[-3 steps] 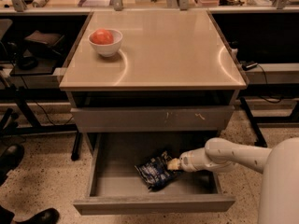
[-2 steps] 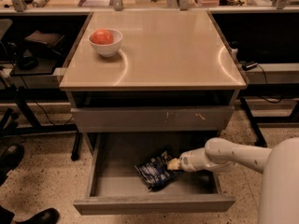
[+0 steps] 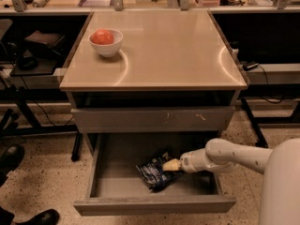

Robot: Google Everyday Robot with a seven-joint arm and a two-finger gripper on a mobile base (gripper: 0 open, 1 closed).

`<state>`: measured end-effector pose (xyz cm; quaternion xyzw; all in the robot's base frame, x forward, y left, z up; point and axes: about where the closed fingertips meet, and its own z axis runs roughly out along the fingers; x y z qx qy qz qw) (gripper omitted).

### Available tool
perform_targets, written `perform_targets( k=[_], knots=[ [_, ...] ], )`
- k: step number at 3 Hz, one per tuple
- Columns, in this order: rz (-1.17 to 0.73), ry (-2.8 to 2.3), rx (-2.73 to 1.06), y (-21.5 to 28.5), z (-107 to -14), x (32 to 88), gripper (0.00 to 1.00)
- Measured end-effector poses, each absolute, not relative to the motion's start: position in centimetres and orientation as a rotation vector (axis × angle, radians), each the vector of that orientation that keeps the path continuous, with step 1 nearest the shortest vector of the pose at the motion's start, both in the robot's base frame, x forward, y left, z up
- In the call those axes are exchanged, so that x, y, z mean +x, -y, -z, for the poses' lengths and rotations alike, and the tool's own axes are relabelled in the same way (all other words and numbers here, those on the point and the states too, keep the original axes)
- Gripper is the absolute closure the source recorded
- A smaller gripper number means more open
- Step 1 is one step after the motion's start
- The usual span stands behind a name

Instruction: Pick blue chip bag from middle drawer and place on counter

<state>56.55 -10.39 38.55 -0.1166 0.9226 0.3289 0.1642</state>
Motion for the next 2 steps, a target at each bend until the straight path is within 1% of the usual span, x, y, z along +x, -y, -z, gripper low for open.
perform_targets(
  k=[1,2],
  knots=[
    [-0.938,-2.63,-0.332,10.39,-38.55,56.55,0.0],
    [-0.937,-2.63,-0.332,10.39,-38.55,56.55,0.0]
  ],
)
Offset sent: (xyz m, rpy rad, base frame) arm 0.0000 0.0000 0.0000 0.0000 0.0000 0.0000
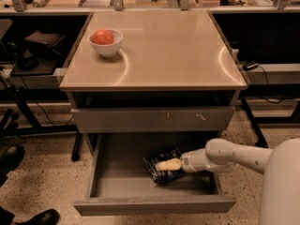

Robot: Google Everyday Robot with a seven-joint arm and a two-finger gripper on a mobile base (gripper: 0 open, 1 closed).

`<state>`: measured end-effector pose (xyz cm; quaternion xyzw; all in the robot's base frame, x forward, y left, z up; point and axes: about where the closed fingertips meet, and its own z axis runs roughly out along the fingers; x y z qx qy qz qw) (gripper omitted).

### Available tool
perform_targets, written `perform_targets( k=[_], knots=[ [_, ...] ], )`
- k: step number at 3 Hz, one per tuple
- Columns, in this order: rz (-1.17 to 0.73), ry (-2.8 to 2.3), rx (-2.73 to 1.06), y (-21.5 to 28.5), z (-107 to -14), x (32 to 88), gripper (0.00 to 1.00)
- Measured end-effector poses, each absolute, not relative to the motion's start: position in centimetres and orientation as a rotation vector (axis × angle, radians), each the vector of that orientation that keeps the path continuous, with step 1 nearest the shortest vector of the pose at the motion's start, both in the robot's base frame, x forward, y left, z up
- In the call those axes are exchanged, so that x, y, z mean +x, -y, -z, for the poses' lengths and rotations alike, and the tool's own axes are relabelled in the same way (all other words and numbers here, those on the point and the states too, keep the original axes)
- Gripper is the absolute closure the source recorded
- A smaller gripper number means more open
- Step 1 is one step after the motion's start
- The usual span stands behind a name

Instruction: Pick blue chip bag from middle drawer and place on counter

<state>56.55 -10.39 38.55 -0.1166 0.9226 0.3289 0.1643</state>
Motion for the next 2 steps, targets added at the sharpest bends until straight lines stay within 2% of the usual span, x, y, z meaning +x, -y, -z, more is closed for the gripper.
perform_targets(
  k=[1,2],
  knots=[
    [-0.841,-2.633,-0.31,10.6,-38.5,56.7,0.0],
    [-0.574,-2.667,-0.291,12.3,-40.9,57.1,0.0]
  ],
)
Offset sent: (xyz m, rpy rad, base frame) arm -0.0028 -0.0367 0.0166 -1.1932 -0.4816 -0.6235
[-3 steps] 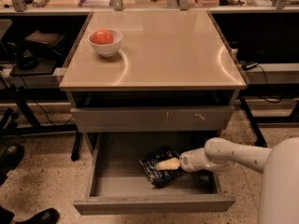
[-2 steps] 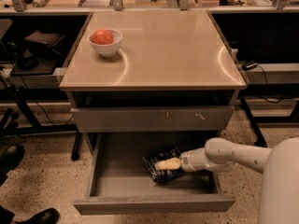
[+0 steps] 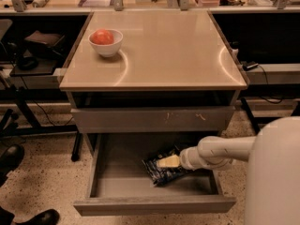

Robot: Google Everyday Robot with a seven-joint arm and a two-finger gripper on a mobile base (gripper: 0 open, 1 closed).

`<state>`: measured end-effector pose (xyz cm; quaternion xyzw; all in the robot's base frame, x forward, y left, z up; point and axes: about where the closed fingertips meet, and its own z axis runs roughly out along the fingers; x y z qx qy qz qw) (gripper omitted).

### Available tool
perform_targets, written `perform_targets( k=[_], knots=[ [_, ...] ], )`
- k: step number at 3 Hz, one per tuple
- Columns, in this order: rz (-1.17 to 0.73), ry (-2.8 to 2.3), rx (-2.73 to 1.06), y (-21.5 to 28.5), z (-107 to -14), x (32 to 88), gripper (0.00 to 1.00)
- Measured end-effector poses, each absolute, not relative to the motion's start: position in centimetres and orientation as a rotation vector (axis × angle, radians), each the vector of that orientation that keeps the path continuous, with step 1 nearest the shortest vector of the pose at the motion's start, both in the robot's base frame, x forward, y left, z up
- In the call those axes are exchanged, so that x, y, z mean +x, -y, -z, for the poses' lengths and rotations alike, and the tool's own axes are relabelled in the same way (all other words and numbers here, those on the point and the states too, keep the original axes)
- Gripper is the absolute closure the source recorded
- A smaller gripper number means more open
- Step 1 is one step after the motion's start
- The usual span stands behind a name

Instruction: Pick blue chip bag from middle drawer and place on counter

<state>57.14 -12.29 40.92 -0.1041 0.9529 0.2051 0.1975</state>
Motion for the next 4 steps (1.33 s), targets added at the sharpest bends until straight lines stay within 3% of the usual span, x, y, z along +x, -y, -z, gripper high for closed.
perform_targets(
  k=[1,4],
  knots=[
    [-0.446,-2.658,-0.251,13.8,-43.1,57.9,0.0],
    [-0.544,-2.702,-0.357,11.1,-39.7,57.1,0.0]
  ],
)
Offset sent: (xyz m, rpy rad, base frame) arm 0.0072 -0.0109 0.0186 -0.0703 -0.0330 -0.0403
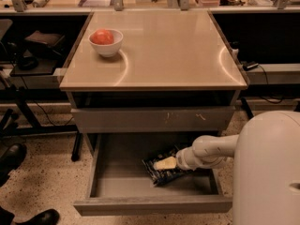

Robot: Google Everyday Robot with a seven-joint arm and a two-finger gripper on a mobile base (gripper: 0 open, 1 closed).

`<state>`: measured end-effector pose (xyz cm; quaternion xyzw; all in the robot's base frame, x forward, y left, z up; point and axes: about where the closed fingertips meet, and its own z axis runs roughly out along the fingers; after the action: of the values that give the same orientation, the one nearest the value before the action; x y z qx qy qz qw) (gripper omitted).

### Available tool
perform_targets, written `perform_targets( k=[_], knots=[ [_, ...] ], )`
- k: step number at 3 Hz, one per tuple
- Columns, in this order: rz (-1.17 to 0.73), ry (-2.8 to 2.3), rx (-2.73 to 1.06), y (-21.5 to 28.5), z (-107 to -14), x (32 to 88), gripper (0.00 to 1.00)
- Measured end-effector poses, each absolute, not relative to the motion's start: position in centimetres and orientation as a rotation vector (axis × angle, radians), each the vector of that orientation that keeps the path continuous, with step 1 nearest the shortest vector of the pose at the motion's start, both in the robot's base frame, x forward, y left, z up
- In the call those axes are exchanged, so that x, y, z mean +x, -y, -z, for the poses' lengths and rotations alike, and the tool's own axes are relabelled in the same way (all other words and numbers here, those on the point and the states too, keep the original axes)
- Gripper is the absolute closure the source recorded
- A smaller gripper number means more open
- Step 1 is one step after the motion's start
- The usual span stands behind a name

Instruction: Pick blue chip bag from middle drawer and place on counter

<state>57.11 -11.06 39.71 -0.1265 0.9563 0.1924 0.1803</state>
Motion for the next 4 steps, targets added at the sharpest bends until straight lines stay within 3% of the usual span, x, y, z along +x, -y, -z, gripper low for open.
perform_targets(
  k=[2,4],
  knots=[
    [-0.62,-2.708,-0.511,7.8,-39.1,55.2,0.0],
    [-0.492,-2.766,-0.451,6.6,-36.7,55.2,0.0]
  ],
)
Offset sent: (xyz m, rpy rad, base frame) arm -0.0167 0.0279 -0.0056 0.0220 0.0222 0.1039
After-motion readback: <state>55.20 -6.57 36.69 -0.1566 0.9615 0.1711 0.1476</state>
